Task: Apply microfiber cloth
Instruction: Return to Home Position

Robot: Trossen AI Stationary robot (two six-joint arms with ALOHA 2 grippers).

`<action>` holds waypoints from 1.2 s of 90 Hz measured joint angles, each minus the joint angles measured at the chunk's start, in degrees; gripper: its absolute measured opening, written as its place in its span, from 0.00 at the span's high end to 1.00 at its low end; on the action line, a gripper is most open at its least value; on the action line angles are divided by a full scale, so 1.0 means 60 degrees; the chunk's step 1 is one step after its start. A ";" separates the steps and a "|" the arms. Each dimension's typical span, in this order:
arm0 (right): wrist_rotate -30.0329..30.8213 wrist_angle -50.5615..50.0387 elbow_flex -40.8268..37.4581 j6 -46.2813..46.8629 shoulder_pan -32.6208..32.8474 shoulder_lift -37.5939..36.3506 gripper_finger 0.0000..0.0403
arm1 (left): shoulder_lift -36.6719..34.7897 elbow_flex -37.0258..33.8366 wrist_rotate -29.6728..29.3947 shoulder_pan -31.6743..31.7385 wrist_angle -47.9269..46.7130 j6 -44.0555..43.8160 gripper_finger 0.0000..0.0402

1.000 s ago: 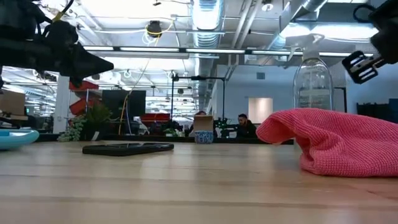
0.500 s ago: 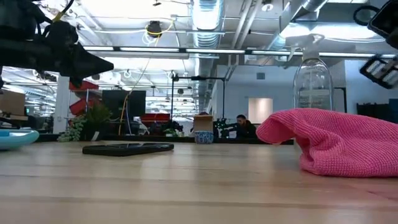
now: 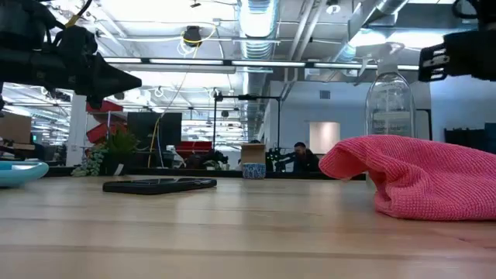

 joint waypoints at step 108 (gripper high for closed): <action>0.0631 0.0008 -0.0029 0.1916 -0.1928 0.0080 1.00 | 0.0000 0.0000 0.0013 -0.0002 -0.0001 0.0003 1.00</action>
